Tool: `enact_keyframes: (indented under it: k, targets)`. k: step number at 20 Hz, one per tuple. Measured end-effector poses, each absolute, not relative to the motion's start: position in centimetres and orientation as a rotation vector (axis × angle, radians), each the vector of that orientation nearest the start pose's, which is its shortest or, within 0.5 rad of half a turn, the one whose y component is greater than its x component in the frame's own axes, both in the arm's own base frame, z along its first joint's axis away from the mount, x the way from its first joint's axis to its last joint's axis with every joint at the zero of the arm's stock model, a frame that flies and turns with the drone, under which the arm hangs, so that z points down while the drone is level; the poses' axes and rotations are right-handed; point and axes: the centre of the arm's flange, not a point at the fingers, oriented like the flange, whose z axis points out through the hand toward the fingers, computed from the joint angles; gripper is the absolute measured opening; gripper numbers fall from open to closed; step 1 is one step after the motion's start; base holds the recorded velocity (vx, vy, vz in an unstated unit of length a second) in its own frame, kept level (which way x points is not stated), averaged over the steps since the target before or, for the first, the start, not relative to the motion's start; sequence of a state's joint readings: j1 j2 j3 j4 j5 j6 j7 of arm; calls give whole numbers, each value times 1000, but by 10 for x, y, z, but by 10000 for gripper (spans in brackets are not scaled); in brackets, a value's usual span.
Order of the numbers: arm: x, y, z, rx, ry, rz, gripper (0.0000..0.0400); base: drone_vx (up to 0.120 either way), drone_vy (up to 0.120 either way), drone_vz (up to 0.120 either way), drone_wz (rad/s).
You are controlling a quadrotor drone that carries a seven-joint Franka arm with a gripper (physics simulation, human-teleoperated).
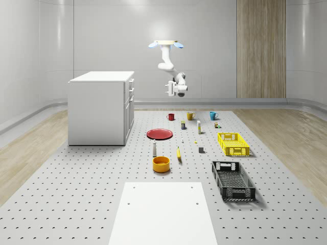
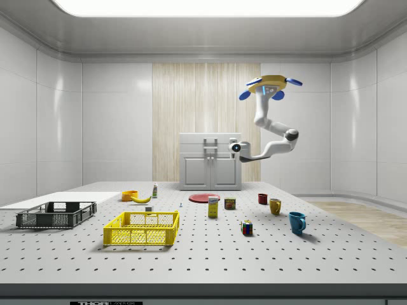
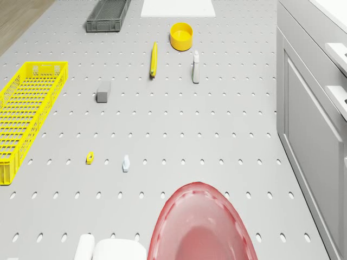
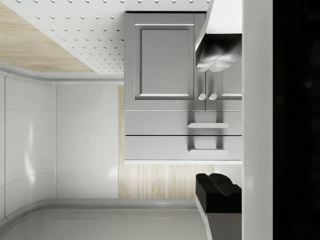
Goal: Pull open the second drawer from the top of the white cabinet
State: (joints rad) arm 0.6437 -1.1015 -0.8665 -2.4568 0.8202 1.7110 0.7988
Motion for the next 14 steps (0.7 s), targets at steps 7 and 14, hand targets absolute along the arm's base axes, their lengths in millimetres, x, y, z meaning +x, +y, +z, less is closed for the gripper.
enact_keyframes:
  k: [7, 14]
  targets:
    - [307, -100, 591, -1484, 613, 613, 300, 120, -91, 0, 0]
    - [307, -100, 591, -1484, 613, 613, 300, 120, 0, 0, 0]
